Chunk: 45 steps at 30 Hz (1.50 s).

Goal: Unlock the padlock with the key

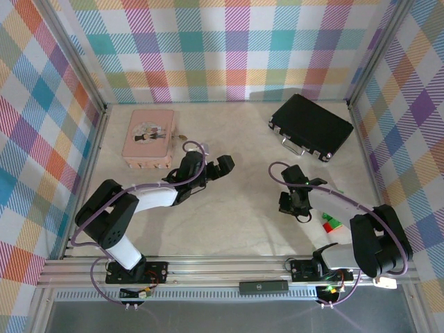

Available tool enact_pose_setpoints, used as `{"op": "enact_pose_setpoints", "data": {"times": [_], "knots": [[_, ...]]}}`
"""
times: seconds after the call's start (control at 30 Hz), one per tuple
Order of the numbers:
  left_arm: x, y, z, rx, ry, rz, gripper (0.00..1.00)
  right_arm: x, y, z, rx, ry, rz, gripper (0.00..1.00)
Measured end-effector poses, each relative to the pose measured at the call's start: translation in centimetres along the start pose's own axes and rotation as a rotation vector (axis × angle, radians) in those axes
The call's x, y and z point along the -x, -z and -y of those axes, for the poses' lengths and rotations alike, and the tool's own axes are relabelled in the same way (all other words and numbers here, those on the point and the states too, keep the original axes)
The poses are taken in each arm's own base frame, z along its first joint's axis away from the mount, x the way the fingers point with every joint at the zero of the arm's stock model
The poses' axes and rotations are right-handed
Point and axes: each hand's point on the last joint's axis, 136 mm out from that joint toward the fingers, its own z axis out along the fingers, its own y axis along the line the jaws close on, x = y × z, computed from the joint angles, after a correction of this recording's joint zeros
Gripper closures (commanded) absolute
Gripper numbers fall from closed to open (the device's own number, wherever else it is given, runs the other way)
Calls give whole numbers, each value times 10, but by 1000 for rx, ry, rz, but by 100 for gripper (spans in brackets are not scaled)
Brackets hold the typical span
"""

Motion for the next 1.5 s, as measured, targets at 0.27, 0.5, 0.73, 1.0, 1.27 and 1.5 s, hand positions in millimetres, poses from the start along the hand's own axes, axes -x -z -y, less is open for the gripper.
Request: {"op": "enact_pose_setpoints", "data": {"times": [0.27,0.5,0.73,1.0,1.27,1.5], "knots": [[-1,-1,-1,0,3,-3,0,0,3,0,4,-6,10,100],[-2,-9,6,-25,111,-25,7,30,39,-37,129,85,66,100],[-5,-19,29,-128,298,-20,12,80,95,-104,375,145,190,100],[-5,-19,89,-294,343,-4,18,90,110,-134,526,121,200,100],[-13,-20,96,-291,308,-8,36,98,113,-147,618,47,225,100],[-18,-19,98,-288,288,-11,40,95,107,-152,671,-13,203,100]]}}
